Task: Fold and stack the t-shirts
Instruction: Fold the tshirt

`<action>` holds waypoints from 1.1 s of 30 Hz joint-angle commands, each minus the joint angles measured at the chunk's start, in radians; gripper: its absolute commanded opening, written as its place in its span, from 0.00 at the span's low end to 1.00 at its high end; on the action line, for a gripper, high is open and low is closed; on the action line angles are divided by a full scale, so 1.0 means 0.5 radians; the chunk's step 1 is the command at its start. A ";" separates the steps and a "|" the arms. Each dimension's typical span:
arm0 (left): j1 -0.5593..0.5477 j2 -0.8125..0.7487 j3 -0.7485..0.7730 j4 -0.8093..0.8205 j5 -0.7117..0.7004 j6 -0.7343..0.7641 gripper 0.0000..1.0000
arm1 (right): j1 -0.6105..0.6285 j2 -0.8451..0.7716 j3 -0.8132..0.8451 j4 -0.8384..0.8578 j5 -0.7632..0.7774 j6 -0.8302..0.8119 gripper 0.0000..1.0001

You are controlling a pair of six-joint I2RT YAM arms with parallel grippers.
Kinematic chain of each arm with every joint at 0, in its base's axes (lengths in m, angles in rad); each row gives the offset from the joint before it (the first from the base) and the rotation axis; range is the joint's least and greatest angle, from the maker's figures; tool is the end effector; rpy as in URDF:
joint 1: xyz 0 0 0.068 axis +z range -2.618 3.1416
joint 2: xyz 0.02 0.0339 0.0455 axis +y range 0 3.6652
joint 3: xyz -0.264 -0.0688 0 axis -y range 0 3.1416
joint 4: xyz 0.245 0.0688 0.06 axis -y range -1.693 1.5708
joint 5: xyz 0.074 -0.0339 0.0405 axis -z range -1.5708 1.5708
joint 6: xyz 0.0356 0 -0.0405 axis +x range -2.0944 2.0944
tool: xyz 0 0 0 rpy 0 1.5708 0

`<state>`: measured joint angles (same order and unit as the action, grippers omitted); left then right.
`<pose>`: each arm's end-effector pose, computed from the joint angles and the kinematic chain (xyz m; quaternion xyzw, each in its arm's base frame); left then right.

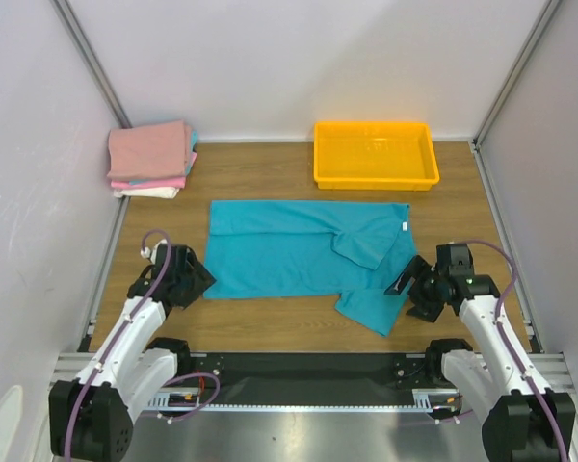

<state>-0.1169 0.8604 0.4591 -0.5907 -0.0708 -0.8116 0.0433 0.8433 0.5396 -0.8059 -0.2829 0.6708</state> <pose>0.1559 -0.0158 0.1815 -0.3355 0.8972 -0.0974 0.2702 0.1437 0.0162 0.1978 0.2668 0.9267 0.2077 0.1640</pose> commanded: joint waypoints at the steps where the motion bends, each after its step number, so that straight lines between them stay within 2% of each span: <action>1: -0.018 -0.067 -0.028 0.006 -0.024 -0.098 0.68 | 0.064 -0.097 -0.091 -0.060 -0.042 0.161 0.83; 6: -0.060 -0.055 -0.084 -0.024 -0.055 -0.129 0.65 | 0.195 -0.305 -0.171 -0.174 0.072 0.324 0.82; 15: -0.079 -0.030 -0.163 0.068 -0.095 -0.141 0.54 | 0.349 -0.358 -0.260 -0.149 0.118 0.517 0.75; 25: -0.082 0.052 -0.206 0.200 -0.110 -0.123 0.22 | 0.653 -0.266 -0.312 -0.079 0.237 0.741 0.71; 26: -0.082 0.065 -0.206 0.203 -0.119 -0.122 0.19 | 0.680 -0.275 -0.327 -0.076 0.237 0.760 0.69; 27: -0.082 0.068 -0.209 0.200 -0.119 -0.122 0.17 | 0.702 -0.284 -0.340 -0.076 0.240 0.787 0.61; 33: -0.082 0.065 -0.203 0.194 -0.174 -0.095 0.01 | 0.797 -0.281 -0.395 -0.017 0.256 0.873 0.49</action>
<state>-0.1513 0.8944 0.3592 -0.5110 -0.1173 -0.8639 0.4240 0.7059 0.3500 -0.8436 -0.1787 1.0569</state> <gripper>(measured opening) 0.027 0.516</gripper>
